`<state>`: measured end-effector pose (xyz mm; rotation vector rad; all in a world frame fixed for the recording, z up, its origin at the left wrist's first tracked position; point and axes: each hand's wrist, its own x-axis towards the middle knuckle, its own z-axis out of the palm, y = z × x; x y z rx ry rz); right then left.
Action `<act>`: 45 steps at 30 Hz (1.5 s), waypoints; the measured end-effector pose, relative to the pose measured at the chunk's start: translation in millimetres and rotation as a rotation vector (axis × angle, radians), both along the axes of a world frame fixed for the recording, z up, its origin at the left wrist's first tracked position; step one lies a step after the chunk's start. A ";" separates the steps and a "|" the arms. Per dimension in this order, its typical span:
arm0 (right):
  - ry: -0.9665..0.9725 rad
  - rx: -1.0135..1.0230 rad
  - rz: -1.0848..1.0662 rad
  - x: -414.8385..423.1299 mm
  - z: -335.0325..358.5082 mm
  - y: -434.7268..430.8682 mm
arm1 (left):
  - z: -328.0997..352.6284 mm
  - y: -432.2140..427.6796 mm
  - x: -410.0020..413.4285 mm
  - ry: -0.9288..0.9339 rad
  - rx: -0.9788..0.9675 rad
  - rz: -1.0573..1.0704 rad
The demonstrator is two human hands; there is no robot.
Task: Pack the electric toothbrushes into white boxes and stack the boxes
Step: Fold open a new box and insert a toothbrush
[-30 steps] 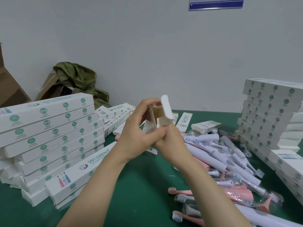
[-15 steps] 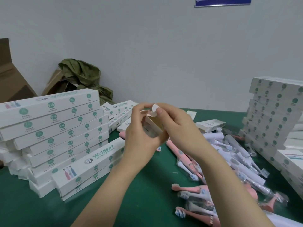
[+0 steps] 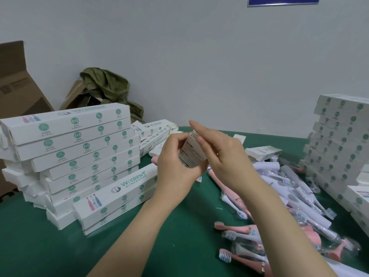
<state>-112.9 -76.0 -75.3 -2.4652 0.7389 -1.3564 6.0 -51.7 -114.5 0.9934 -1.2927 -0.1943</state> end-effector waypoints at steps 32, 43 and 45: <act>-0.045 1.108 -0.202 -21.2 -15.5 -26.0 | 24.3 12.8 10.2 0.288 -0.257 -0.212; -1.006 1.203 0.057 -46.8 2.3 -35.9 | 19.0 -5.8 32.8 0.567 0.204 -0.056; -0.939 0.966 -0.123 -53.3 7.4 -29.8 | 8.6 -8.9 31.2 0.376 0.321 0.172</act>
